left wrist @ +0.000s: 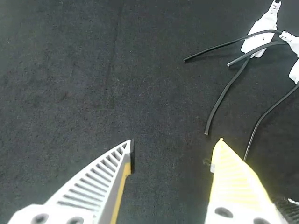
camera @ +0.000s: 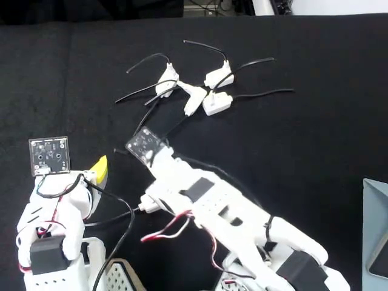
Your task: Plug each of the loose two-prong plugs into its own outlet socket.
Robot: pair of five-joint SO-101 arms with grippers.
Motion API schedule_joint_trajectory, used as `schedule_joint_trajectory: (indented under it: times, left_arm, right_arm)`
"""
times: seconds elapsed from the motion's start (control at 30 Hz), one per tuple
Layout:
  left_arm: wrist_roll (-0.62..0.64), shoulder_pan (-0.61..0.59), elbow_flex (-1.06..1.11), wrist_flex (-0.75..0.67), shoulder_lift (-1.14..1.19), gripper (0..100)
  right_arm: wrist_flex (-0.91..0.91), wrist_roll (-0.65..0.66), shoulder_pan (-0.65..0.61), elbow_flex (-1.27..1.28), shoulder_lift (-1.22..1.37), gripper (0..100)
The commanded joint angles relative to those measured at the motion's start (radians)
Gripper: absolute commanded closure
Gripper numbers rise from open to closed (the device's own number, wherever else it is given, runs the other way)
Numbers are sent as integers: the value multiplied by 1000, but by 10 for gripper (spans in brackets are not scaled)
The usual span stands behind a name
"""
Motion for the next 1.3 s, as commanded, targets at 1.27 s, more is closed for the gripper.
schedule_joint_trajectory:
  times: [1.27]
  left_arm:
    - [-384, 527, -143, -296, 1085, 648]
  right_arm:
    - [603, -8, 427, -62, -682, 822]
